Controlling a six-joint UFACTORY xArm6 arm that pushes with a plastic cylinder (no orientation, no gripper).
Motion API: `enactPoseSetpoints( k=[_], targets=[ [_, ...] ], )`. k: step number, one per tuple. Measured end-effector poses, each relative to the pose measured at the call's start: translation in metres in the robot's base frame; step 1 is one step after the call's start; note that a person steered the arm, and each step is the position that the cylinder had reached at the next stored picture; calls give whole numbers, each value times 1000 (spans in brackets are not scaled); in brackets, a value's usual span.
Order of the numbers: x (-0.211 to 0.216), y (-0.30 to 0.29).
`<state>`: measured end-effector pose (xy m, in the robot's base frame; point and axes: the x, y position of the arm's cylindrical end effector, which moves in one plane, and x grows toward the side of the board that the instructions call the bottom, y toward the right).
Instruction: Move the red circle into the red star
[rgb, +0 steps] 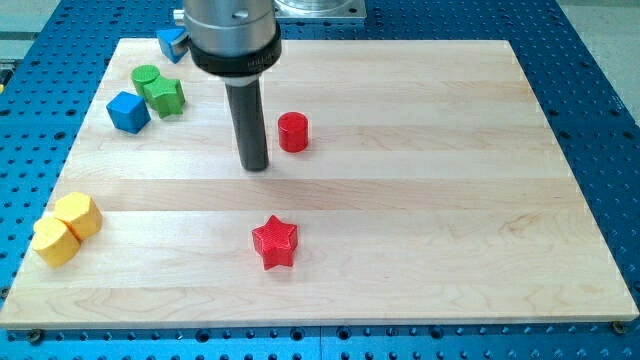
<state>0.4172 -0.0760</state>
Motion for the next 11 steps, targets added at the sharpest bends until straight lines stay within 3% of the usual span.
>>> enactPoseSetpoints(
  k=[1,2,3,6,8,11],
  targets=[
    [-66,-14],
    [-70,33],
    [-36,64],
    [69,-13],
    [71,-64],
    [96,-21]
  ],
)
